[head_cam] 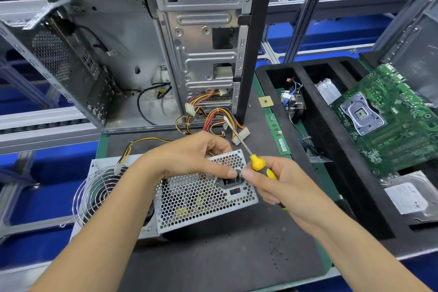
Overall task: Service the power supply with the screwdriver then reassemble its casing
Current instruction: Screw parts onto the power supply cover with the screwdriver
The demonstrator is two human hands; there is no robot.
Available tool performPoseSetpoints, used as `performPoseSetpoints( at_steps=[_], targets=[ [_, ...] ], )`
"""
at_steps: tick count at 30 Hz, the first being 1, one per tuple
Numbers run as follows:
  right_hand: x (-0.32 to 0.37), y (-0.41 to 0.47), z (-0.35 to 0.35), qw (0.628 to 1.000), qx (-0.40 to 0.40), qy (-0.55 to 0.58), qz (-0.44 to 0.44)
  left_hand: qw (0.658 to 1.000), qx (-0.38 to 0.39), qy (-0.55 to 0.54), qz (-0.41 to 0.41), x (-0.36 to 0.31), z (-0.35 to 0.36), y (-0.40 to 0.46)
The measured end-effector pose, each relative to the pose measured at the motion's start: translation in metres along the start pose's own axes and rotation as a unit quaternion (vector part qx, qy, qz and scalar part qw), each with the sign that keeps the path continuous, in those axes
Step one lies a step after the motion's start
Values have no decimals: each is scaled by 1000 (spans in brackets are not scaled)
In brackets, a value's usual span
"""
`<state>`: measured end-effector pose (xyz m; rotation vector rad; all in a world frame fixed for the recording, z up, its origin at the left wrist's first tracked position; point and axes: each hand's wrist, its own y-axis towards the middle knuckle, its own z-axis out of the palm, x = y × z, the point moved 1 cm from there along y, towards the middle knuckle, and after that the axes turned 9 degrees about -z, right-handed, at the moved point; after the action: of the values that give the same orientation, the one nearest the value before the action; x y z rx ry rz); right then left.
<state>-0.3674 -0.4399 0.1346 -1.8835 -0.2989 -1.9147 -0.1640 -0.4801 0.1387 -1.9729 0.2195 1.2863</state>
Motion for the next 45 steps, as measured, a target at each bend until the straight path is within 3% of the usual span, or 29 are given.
performPoseSetpoints(
  at_steps=[16,40,45],
  targets=[
    [-5,0,-1,994,-49,-93,13,1000,2,6,8,0,0,1],
    [-14,0,7,997,-57,3,-49,1000,18,16,6,-6,0,0],
    [-15,-1,7,997,-57,15,-43,998,-4,62,4,-11,3,5]
  ],
)
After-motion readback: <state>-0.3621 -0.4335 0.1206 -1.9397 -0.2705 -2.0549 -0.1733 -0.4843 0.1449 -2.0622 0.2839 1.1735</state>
